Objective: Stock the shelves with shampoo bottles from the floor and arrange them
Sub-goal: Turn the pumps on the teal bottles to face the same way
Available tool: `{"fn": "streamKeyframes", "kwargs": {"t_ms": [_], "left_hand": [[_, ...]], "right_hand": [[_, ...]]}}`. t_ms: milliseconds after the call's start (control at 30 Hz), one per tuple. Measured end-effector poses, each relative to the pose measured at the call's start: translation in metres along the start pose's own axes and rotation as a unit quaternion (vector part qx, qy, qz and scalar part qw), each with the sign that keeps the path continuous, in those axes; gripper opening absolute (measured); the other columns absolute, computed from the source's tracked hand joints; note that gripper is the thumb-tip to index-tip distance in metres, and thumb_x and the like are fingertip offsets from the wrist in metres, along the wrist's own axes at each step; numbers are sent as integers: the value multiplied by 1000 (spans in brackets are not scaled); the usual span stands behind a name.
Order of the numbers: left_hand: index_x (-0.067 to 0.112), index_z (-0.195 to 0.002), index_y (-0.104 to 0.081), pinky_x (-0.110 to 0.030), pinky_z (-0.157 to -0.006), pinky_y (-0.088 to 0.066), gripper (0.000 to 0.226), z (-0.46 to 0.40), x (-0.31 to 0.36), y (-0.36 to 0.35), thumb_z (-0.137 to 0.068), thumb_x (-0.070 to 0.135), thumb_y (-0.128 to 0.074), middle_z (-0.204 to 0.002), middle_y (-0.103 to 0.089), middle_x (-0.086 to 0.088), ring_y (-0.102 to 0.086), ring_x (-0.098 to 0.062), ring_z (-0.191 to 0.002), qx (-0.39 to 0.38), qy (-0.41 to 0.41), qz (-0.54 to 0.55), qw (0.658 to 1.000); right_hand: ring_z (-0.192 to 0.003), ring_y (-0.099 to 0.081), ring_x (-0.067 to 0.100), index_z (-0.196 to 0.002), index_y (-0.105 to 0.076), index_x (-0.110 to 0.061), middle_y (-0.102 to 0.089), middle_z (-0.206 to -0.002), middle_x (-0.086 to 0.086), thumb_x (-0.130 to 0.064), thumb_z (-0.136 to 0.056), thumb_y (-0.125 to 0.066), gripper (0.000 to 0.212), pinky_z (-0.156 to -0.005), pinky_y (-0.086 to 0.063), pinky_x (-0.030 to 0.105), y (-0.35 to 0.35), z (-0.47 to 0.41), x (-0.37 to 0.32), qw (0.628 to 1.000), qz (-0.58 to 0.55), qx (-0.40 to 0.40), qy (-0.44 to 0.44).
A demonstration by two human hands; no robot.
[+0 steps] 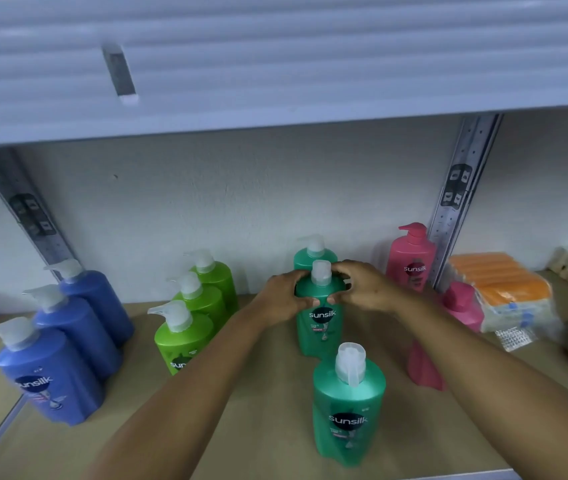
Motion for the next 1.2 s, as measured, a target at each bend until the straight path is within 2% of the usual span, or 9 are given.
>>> {"fn": "streamKeyframes", "kwargs": {"t_ms": [267, 333, 433, 567, 700, 900, 1100, 1200], "left_hand": [[20, -132, -50, -34, -100, -48, 53, 4, -1, -2, -84, 35, -69, -129, -59, 2, -58, -17, -115, 13, -5, 8, 1000], [19, -131, -50, -28, -97, -47, 52, 9, 1, 0, -85, 36, -68, -130, -57, 2, -57, -15, -114, 47, -12, 21, 999], [18, -128, -54, -22, -89, -44, 50, 19, 5, 12, -85, 40, -67, -124, -58, 2, -56, -11, -106, 139, -24, 19, 990], [14, -116, -60, -22, -85, -47, 44, 21, 8, 16, -84, 43, -67, -114, -64, -1, -59, -11, -98, 189, -18, 16, 982], [13, -107, -64, -30, -85, -51, 41, 17, 12, 14, -83, 46, -66, -107, -67, -2, -62, -14, -97, 203, -19, 13, 979], [15, -106, -65, -31, -88, -51, 37, 17, 12, 12, -85, 44, -65, -108, -69, 0, -64, -14, -98, 204, -13, 23, 979], [16, -100, -69, -32, -86, -53, 34, 18, 9, 10, -83, 45, -66, -102, -71, 2, -65, -11, -93, 208, 6, 40, 977], [16, -99, -71, -34, -86, -54, 28, 18, 4, 12, -85, 40, -65, -100, -73, 1, -67, -12, -90, 206, 24, 49, 977]], "right_hand": [[-105, -57, 21, -121, -60, -17, -57, -112, 4, -16, -76, -77, 48, -98, -47, 39, 1, 2, 5, 1000, 19, 2, -13], [-108, -58, 16, -123, -59, -18, -59, -116, -2, -15, -77, -77, 49, -100, -46, 35, 5, 5, 5, 1000, -9, 7, -10], [-114, -53, 9, -132, -53, -21, -57, -126, -8, -14, -83, -72, 53, -101, -41, 27, 16, 9, 3, 998, -51, 22, -9], [-115, -57, 15, -129, -56, -22, -61, -125, 0, -6, -87, -65, 45, -101, -45, 32, 24, 7, 1, 993, -111, 41, -6], [-112, -59, 17, -127, -58, -17, -63, -121, 4, 1, -91, -57, 40, -95, -50, 31, 19, 2, -4, 988, -152, 24, -11], [-112, -57, 10, -129, -57, -15, -62, -124, 4, 1, -95, -51, 39, -98, -44, 22, 11, -2, -2, 988, -149, 21, -23], [-119, -53, 11, -132, -55, -18, -59, -130, 1, -4, -96, -50, 39, -106, -40, 28, 7, -6, 1, 992, -120, 4, -28], [-115, -58, 13, -121, -61, -20, -64, -122, 1, -7, -95, -53, 30, -103, -43, 29, 7, -6, 0, 991, -135, 8, -23]]}}
Point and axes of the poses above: each hand's wrist, its own z-axis away from the middle knuckle, its own y-axis out of the back of the hand, x = y × z, the point moved 8 cm from there along -z, towards the middle knuckle
